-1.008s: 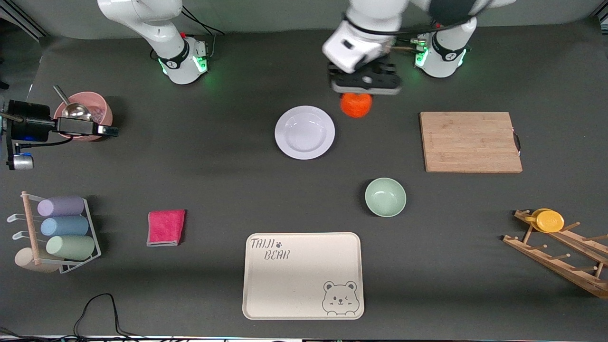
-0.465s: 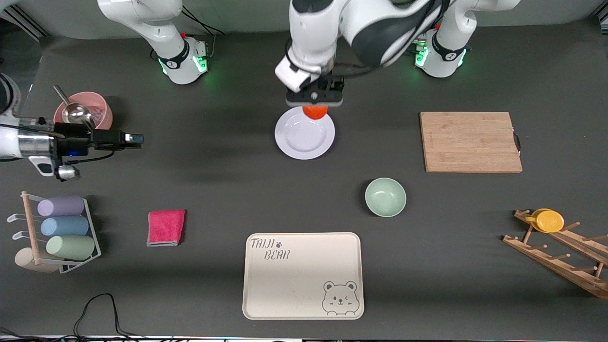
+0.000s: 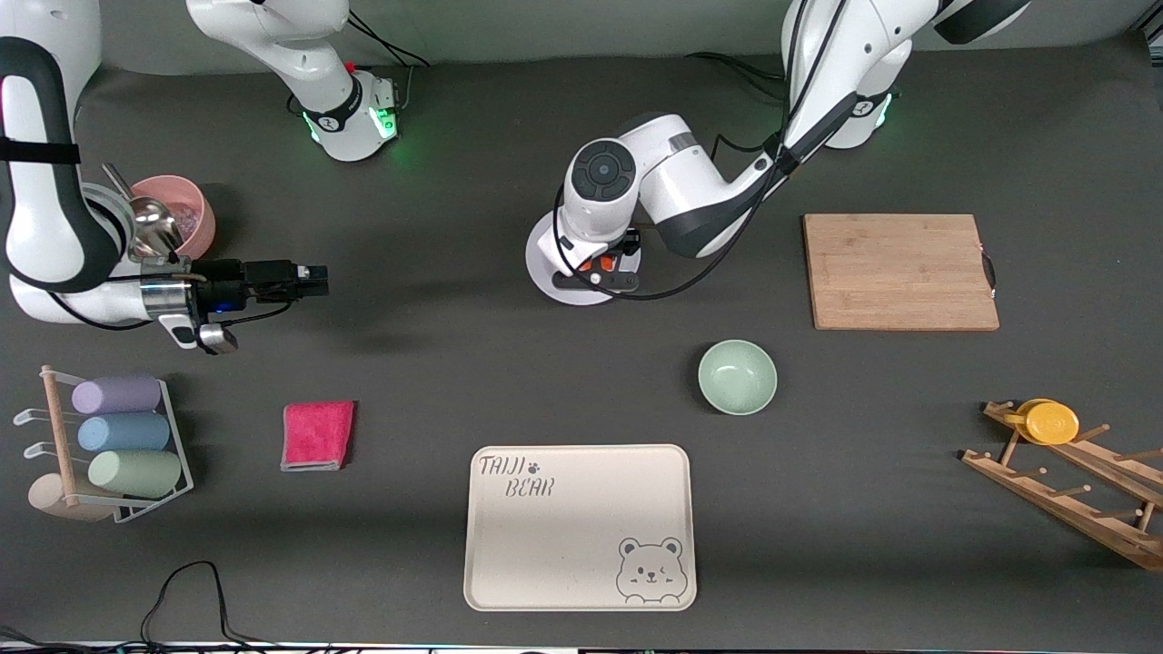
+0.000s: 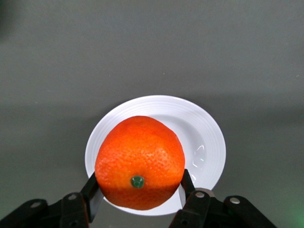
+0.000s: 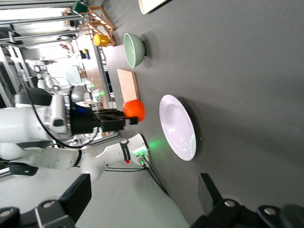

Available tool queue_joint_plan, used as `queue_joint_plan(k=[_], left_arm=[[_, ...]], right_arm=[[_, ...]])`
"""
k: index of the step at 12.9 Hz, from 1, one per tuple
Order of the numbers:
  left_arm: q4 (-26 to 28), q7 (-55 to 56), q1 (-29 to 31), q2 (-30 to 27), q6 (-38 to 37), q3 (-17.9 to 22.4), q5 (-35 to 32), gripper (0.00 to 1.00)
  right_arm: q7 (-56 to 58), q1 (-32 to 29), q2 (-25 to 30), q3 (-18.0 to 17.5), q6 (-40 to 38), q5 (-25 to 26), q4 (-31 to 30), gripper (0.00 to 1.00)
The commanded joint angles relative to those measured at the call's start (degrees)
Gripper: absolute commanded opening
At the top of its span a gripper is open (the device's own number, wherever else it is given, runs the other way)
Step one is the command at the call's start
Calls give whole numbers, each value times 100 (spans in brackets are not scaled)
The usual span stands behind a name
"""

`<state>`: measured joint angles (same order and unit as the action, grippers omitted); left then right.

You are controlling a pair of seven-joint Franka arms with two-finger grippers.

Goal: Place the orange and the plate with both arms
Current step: 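Lower the orange onto the plate while the right gripper reaches forward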

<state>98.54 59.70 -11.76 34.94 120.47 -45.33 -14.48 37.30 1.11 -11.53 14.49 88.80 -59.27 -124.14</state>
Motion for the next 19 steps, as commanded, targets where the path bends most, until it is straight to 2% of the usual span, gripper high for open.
queue_joint_plan(k=[1, 2, 4, 10, 11, 12, 13, 16, 17, 19], left_arm=[[323, 785, -552, 46, 544, 320, -500, 14], [341, 928, -877, 248, 765, 592, -590, 14], [595, 956, -1178, 312, 1204, 910, -591, 14], [746, 947, -1197, 382, 1268, 929, -600, 15], [737, 947, -1240, 382, 1268, 929, -600, 30], [737, 895, -1232, 382, 1277, 929, -600, 79], [737, 834, -1223, 382, 1277, 929, -600, 100], [702, 798, -1127, 103, 1068, 894, -557, 100], [658, 807, -1066, -212, 657, 868, -513, 100], [474, 755, -978, -949, -90, 780, -119, 100]], right_arm=[[330, 29, 142, 45, 155, -286, -556, 100], [339, 38, 186, 97, 155, -286, -706, 100], [374, 38, 195, 106, 155, -269, -839, 100], [348, 91, 221, 115, 330, -286, -1278, 100], [366, 126, 256, 106, 452, -286, -1383, 100], [366, 161, 283, 98, 584, -304, -1489, 100], [392, 222, 283, 98, 707, -417, -1594, 100], [744, 486, 248, 98, 954, -980, -1885, 100], [744, 591, 213, 80, 1042, -1042, -1894, 100], [778, 986, 82, 98, 1217, -1576, -1894, 100]])
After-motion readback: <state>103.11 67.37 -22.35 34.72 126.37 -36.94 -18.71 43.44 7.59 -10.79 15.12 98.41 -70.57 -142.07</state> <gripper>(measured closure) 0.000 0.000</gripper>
